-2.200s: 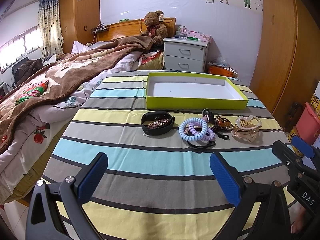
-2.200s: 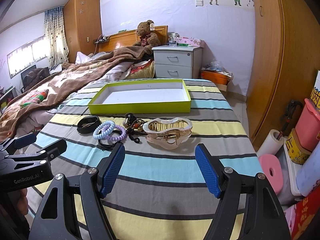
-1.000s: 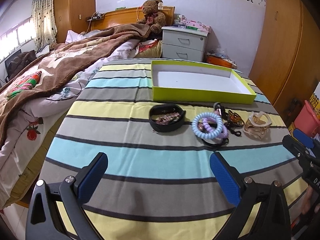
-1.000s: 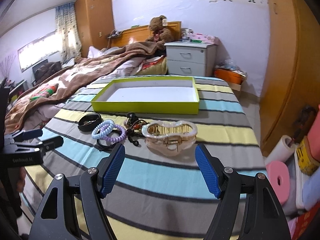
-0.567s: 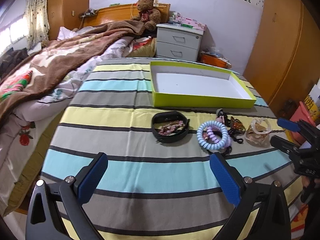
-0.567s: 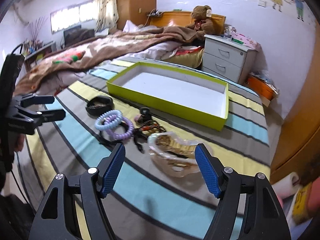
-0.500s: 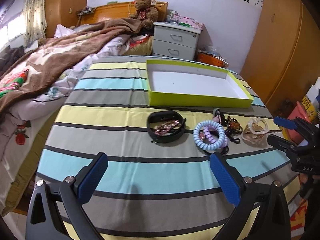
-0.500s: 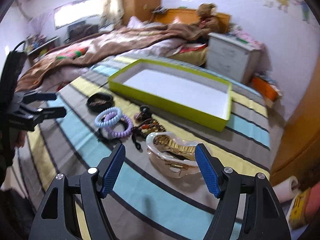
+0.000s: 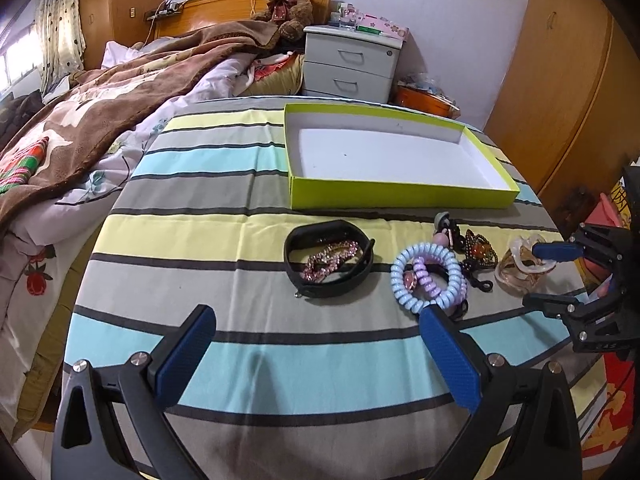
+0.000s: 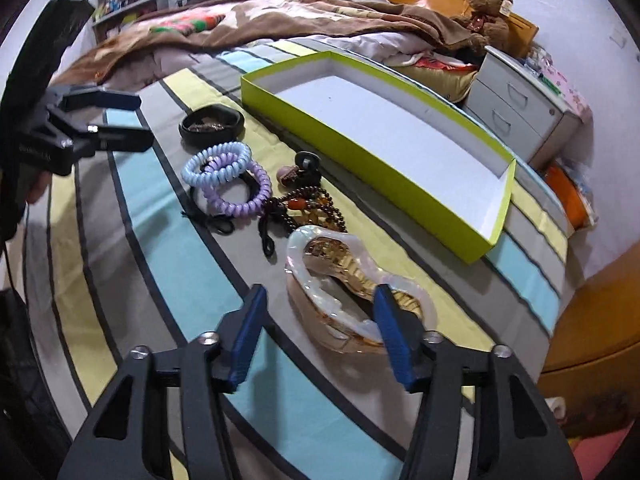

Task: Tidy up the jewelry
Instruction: 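Reach the right gripper to the clear-pink claw clip and close on it, then grasp the black watch band with the left gripper while the right gripper holds the claw clip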

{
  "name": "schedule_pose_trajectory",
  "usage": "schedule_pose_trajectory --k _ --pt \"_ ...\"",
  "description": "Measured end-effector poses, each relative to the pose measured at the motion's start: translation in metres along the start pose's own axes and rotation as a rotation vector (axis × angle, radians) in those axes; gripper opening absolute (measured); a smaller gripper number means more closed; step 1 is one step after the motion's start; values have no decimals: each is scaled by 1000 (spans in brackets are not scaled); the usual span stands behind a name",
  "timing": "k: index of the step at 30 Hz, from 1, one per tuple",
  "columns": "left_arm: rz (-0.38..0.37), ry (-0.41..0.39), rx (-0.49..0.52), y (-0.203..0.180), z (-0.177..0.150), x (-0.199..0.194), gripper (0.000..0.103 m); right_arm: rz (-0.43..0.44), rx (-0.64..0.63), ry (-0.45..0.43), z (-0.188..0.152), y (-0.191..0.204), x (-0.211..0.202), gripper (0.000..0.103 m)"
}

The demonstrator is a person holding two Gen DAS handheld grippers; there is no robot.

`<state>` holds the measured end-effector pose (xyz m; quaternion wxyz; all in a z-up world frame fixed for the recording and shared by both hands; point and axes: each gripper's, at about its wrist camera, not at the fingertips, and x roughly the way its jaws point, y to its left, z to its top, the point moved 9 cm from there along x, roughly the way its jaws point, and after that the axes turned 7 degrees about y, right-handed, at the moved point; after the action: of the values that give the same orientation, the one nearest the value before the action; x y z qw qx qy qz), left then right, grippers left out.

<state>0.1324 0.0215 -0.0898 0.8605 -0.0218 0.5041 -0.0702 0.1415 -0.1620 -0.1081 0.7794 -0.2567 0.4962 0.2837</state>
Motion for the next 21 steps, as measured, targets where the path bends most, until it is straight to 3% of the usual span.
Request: schedule_pose_trajectory --k 1,4,9,13,21 --pt "1 2 3 0 0 0 103 -7 -16 16 -2 0 -1 34" --pt "16 4 5 2 2 2 103 19 -49 46 -4 4 -4 22" --pt "13 11 -1 3 3 5 103 92 -56 78 -7 12 -4 20" --pt "4 16 2 1 2 7 103 90 -46 129 -7 16 13 21" --pt "7 10 -18 14 3 7 99 80 13 44 -10 27 -1 15"
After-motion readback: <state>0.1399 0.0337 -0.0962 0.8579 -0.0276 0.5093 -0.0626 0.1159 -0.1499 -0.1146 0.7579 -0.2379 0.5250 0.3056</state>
